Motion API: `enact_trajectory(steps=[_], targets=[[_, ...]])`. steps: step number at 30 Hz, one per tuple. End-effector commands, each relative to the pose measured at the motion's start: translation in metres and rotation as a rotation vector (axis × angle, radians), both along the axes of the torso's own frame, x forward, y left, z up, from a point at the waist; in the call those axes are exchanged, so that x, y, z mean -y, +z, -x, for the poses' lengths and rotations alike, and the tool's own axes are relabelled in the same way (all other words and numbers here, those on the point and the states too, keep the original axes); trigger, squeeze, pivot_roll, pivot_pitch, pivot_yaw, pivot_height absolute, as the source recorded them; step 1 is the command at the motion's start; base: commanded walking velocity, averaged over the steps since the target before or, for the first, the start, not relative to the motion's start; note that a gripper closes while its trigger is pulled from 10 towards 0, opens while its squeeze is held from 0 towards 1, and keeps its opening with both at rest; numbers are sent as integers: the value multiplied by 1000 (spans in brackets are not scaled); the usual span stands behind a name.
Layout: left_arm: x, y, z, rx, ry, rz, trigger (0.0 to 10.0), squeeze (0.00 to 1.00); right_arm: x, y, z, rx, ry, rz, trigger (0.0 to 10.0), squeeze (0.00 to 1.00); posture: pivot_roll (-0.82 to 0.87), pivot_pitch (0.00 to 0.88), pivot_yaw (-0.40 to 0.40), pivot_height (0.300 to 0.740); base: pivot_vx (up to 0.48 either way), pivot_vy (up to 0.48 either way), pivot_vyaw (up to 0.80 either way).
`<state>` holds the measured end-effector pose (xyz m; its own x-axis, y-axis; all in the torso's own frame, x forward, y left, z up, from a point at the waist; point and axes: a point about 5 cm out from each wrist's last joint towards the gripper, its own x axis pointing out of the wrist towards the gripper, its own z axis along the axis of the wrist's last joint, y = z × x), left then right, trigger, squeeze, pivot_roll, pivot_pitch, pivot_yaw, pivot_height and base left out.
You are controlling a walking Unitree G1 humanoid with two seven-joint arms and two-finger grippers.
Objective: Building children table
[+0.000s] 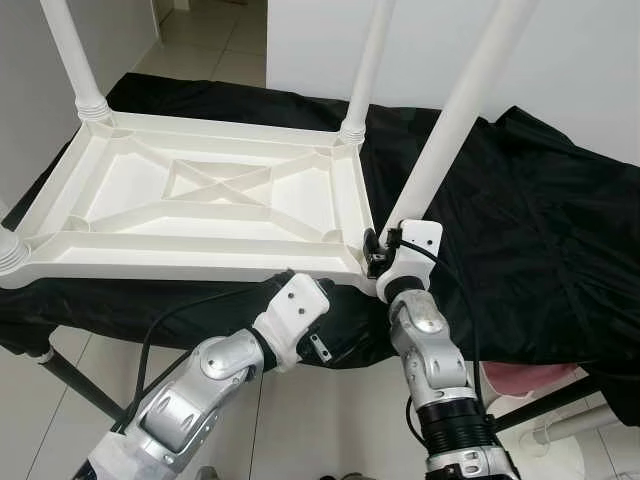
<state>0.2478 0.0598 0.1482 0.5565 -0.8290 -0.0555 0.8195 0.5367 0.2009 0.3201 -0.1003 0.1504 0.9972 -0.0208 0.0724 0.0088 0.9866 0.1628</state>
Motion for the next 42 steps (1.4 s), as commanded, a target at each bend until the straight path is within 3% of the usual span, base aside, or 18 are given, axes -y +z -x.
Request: enact_trajectory(steps=[1, 19, 20, 21, 35, 37, 38, 42], targets=[[3, -4, 4, -14, -92, -29, 10000, 0, -3, -11, 5, -58, 3, -46, 10000, 0, 39, 50, -105, 740, 0, 0, 0], [4, -6, 7, -15, -99, -33, 10000, 0, 12, 0, 4, 7, -12, -9, 10000, 0, 37, 45, -110, 740, 0, 0, 0], [4, -6, 7, -16, -99, -34, 10000, 0, 13, 1, 4, 15, -6, -11, 10000, 784, 37, 47, -112, 740, 0, 0, 0], [4, -6, 7, -17, -100, -34, 10000, 0, 14, 2, 5, 24, 5, -17, 10000, 1000, 37, 47, -112, 740, 0, 0, 0], [3, -7, 9, -20, -96, -35, 10000, 0, 12, 5, 11, 79, 102, -28, 10000, 1000, 43, 56, -114, 740, 0, 0, 0], [3, -6, 9, -20, -95, -35, 10000, 0, 14, 6, 12, 88, 142, -29, 10000, 957, 42, 57, -112, 740, 0, 0, 0], [2, -6, 9, -21, -94, -35, 10000, 0, 15, 6, 13, 98, 222, -23, 10000, 0, 42, 59, -111, 740, 0, 0, 0], [2, -6, 9, -21, -93, -36, 10000, 0, 22, 6, 10, 102, 292, 6, 10000, 0, 41, 61, -110, 740, 0, 0, 0]])
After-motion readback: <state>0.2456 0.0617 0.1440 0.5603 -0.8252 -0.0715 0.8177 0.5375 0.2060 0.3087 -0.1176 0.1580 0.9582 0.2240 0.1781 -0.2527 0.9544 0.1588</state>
